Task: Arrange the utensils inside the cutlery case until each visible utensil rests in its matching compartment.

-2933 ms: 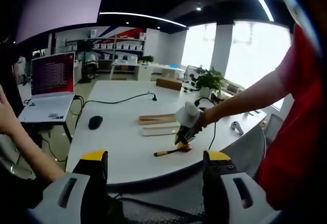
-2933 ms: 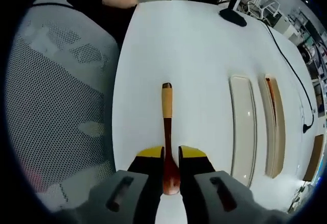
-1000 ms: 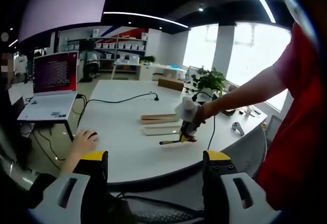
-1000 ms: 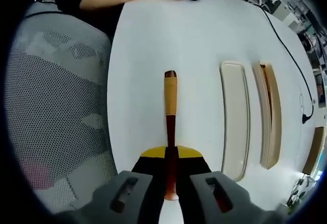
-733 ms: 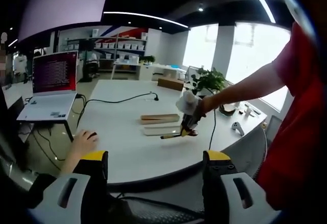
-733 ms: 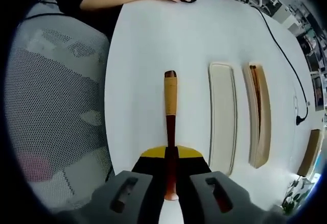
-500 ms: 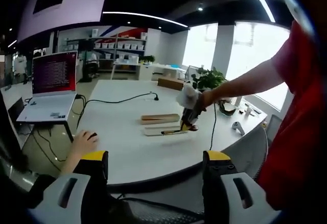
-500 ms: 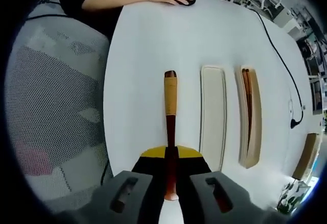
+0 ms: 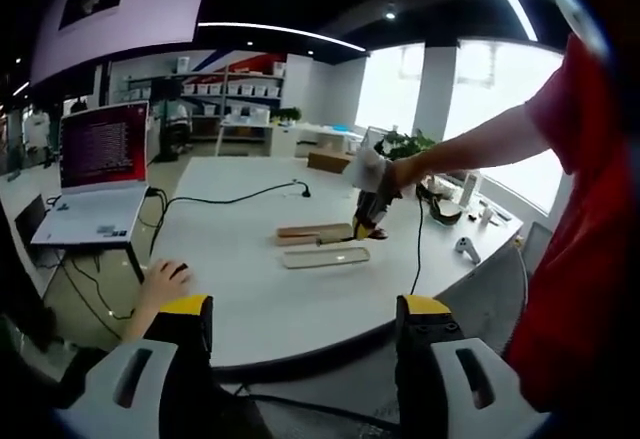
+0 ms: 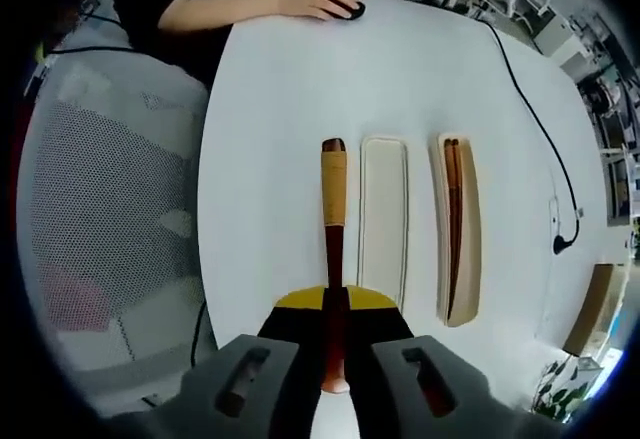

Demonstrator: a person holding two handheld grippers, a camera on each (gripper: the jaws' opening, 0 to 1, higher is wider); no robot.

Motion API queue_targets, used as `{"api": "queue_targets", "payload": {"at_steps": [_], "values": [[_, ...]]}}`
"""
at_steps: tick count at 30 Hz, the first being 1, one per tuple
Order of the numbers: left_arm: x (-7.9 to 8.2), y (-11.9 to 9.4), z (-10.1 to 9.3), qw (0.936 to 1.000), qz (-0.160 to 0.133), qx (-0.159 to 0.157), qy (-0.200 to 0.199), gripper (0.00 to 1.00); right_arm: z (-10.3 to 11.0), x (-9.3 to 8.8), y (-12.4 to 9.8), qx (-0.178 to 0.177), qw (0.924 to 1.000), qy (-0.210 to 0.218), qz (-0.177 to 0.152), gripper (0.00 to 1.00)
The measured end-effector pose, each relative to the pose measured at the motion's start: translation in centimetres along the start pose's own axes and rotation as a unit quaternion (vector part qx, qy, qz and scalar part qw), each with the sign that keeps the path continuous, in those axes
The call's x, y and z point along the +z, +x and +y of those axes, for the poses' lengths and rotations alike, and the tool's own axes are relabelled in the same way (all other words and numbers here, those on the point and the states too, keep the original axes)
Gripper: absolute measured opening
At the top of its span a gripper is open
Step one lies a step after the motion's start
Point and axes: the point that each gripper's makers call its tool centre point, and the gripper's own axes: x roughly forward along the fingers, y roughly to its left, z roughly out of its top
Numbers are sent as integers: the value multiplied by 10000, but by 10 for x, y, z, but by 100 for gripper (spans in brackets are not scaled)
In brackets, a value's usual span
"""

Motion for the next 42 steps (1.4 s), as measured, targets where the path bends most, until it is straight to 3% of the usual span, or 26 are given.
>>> {"api": "queue_targets", "payload": {"at_steps": [11,22,42], "values": [[4,7,-3,9999,66,-81,62,76,-19,-7,-11,9,10000,34,90,1],[5,12,-3,9998,129,-109,95,76,-37,-3,-30,-38,10000,60,67,1],[1,15,4,9998,196,-28,1,76,-58,2,-36,-88,9999,49,26,1]]}}
